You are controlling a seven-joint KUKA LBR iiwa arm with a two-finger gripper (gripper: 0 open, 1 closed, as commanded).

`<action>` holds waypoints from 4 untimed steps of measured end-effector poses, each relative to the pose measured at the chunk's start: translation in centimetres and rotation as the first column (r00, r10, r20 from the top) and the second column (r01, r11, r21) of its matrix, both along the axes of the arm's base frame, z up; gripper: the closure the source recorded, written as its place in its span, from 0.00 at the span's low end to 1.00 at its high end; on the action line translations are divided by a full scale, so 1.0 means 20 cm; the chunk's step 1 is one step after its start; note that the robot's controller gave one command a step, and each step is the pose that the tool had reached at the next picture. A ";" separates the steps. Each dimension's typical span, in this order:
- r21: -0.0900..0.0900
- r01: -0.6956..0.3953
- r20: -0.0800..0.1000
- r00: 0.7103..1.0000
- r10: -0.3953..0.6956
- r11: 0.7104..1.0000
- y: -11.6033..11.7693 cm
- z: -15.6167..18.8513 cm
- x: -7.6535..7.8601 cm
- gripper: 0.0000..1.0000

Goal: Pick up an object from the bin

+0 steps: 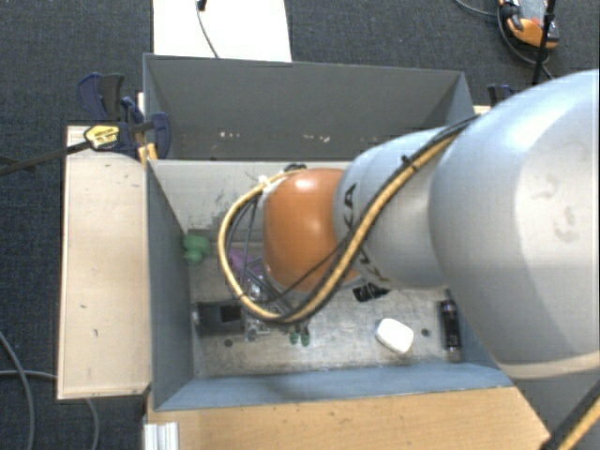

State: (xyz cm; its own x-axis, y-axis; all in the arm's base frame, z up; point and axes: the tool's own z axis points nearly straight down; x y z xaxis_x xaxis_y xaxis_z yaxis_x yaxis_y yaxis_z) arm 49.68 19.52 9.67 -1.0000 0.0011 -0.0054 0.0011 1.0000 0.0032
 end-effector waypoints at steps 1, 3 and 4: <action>-0.003 0.003 -0.009 1.000 -0.003 1.000 0.00 -0.01 -0.01 0.00; -0.003 0.007 -0.008 1.000 -0.007 1.000 0.00 -0.01 -0.01 0.00; 0.000 -0.006 0.000 1.000 0.006 1.000 0.00 0.00 0.00 1.00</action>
Offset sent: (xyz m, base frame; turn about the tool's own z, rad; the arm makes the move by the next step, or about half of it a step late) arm 0.0000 0.0000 0.0000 0.0000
